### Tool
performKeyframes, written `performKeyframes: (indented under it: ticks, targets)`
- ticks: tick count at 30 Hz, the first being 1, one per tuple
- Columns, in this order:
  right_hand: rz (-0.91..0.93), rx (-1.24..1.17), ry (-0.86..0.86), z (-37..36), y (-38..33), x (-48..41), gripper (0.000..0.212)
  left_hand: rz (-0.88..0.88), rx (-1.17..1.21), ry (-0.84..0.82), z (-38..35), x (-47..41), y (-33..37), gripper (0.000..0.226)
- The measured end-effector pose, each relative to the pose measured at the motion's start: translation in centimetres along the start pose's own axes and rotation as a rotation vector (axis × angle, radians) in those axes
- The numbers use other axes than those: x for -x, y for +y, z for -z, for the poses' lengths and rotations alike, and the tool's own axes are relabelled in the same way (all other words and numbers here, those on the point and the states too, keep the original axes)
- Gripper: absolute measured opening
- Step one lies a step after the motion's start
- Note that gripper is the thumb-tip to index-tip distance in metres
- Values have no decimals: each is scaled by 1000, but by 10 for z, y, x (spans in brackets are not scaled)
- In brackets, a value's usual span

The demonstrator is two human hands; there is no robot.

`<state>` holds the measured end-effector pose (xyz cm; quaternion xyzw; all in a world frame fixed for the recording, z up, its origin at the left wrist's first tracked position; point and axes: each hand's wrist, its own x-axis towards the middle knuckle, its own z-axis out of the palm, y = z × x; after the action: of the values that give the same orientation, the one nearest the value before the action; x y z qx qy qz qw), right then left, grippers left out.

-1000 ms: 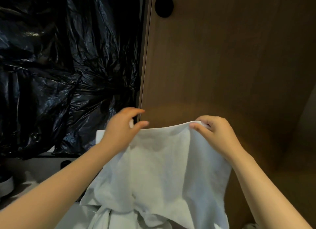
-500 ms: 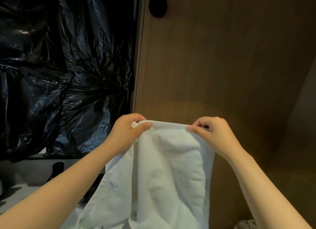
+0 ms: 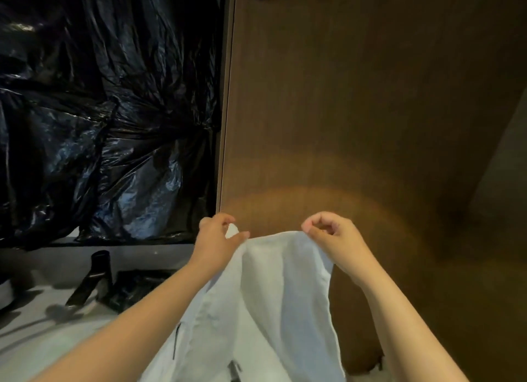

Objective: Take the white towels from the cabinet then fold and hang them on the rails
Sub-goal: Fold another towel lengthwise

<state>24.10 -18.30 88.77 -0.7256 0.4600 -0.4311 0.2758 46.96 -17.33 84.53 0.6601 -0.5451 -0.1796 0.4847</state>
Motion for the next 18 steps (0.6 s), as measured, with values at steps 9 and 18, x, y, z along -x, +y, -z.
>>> performKeyframes:
  ticks: [9,18]
  targets:
    - [-269,-218,-84,-53,43,55,17,198,140,118,8,80,-43,12]
    - [-319,-414,-261,-76,32,93,19,218,225,59,28,135,-64,43]
